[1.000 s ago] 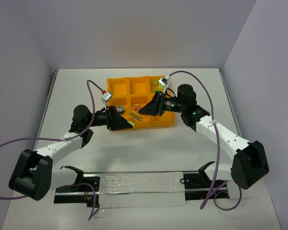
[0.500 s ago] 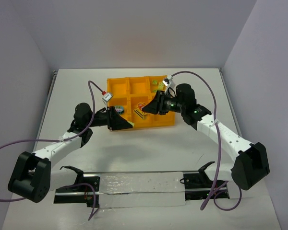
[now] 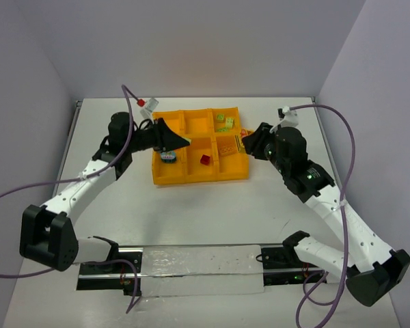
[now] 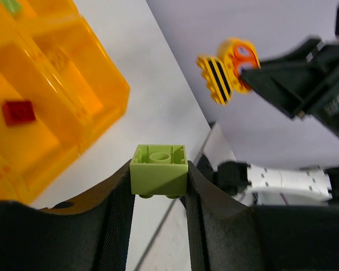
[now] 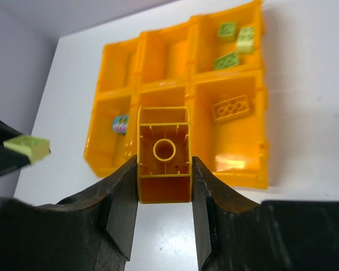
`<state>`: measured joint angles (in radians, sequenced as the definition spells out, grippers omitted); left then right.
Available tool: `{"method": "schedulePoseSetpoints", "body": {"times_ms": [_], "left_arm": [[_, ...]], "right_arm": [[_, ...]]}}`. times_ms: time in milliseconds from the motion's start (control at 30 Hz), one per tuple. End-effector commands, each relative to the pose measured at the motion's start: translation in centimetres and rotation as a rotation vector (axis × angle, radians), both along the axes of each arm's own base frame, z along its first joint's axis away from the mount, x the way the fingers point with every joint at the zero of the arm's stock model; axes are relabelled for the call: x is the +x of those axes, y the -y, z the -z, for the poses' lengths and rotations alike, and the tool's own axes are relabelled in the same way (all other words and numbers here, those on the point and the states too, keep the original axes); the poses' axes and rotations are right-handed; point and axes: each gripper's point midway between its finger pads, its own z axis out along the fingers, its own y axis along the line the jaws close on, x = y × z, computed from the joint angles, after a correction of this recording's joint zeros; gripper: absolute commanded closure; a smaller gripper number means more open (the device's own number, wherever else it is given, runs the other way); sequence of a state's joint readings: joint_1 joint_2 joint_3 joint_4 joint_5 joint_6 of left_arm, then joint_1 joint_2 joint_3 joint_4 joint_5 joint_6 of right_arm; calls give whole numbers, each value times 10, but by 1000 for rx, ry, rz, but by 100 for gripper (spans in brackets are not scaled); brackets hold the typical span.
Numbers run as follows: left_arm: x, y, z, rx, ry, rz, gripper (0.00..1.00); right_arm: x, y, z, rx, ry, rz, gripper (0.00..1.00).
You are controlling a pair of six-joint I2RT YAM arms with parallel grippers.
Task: Sort the legos into containers by color
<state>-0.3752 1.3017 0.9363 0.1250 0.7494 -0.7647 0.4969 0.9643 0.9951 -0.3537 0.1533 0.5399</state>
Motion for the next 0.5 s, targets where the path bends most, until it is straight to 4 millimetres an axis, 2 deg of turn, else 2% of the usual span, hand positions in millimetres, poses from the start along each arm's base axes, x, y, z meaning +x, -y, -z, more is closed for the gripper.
{"method": "schedulePoseSetpoints", "body": {"times_ms": [0,67,100,133,167,200,267,300,333,467], "left_arm": [[53,7,-9,52,-19,-116,100],[80,22,-27,25,-14,-119,100],[93,29,-16,36,-45,-120,100],[102,38,-31,22,-23,-119,100],[113,45,-14,46,-70,-121,100],[119,49,-22,41,-56,-126,100],[142,68,-6,69,-95,-140,100],[152,73,-10,69,-93,-150,100],[162,78,10,98,-132,-160,100],[196,99,25,144,-139,-194,100]], "right_arm": [[2,43,-24,-36,77,202,100],[-1,48,-23,-41,77,221,100],[-2,49,-22,-45,73,226,100],[-3,50,-20,-48,66,229,100],[-4,51,-20,-49,63,231,100],[-4,51,-19,-50,59,231,100],[-8,52,-20,-35,64,231,100],[-9,53,-21,-31,69,234,100],[-10,54,-21,-28,73,236,100],[-15,60,-25,-20,90,249,100]]}}
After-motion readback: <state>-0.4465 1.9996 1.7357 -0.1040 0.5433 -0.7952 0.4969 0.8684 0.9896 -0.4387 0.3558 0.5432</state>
